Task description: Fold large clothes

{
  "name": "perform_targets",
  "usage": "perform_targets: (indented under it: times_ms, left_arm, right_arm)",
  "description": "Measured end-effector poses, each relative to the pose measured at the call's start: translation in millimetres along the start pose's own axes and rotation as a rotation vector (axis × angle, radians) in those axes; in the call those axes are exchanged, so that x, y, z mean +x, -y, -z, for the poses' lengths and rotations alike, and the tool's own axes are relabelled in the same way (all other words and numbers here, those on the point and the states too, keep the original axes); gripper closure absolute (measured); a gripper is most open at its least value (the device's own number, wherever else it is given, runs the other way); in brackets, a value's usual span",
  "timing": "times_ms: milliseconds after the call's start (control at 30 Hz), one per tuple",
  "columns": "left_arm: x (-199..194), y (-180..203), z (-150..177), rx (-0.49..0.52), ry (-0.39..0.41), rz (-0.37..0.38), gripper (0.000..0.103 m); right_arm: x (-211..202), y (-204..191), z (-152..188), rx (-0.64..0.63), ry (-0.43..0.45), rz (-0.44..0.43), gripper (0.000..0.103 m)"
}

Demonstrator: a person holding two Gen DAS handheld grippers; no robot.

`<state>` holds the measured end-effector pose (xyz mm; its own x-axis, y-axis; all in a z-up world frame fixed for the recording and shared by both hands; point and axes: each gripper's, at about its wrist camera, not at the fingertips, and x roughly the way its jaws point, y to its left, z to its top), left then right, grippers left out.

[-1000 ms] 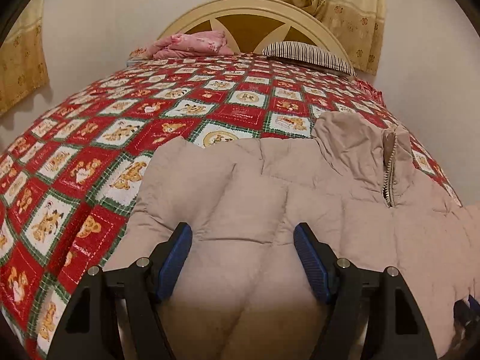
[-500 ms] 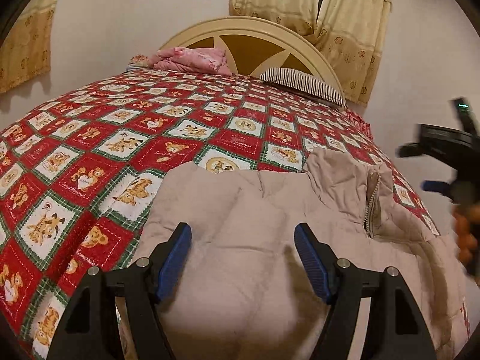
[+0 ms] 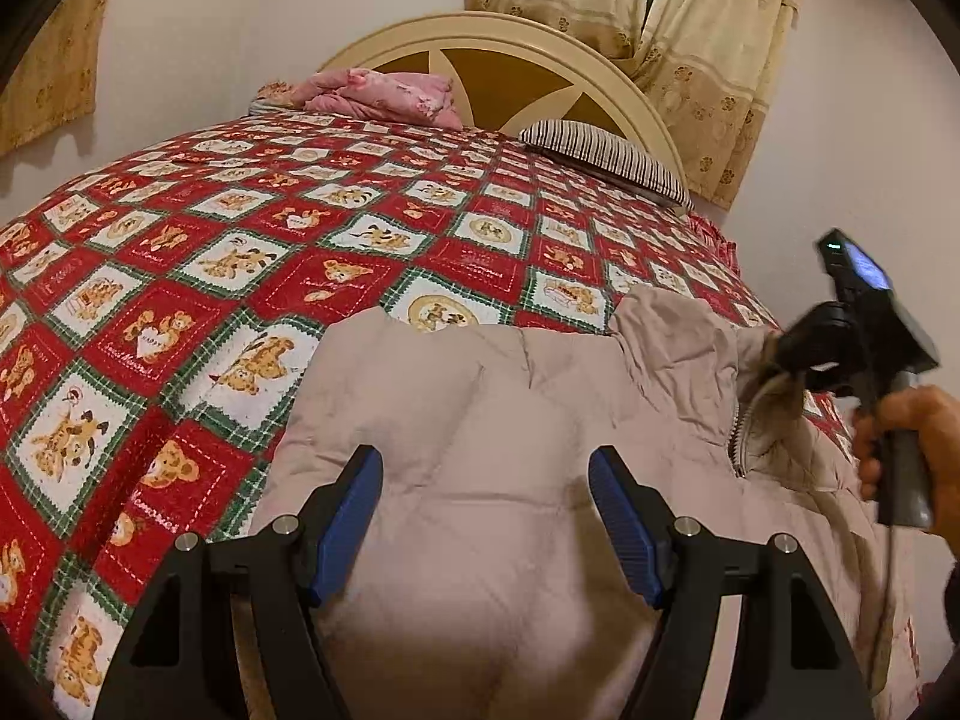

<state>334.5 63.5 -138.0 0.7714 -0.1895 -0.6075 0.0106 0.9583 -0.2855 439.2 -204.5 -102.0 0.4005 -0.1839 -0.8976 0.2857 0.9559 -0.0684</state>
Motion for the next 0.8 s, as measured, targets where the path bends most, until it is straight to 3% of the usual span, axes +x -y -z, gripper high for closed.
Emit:
perform_targets:
  times_ms: [233,400,500,567,700,800]
  left_arm:
    - [-2.7,-0.3,1.0,0.006,0.012,0.019,0.031]
    - [-8.3,6.8,1.1,0.043,0.040,0.066,0.031]
    - [-10.8,10.0,1.5,0.058,0.052,0.098,0.031]
    - [-13.5,10.6,1.2,0.060,0.061,0.109,0.031]
    - [-28.1,10.6,-9.8,0.033,0.064,0.133,0.031]
    - [-45.6,24.5,-37.8,0.035,0.139,0.154,0.031]
  right_arm:
    - [-44.3,53.3,48.3,0.049,0.057,-0.050,0.090]
    - [-19.4,91.0,105.4,0.158,0.050,-0.136,0.089]
    - [-14.2,93.3,130.4,0.169,0.228,-0.170,0.087]
    - [-15.6,92.8,136.1,0.186,0.283,-0.171,0.087]
    - [-16.2,96.3,133.5,0.208,0.289,-0.203,0.085]
    - [-15.9,97.6,132.0,0.214,0.295,-0.216,0.085]
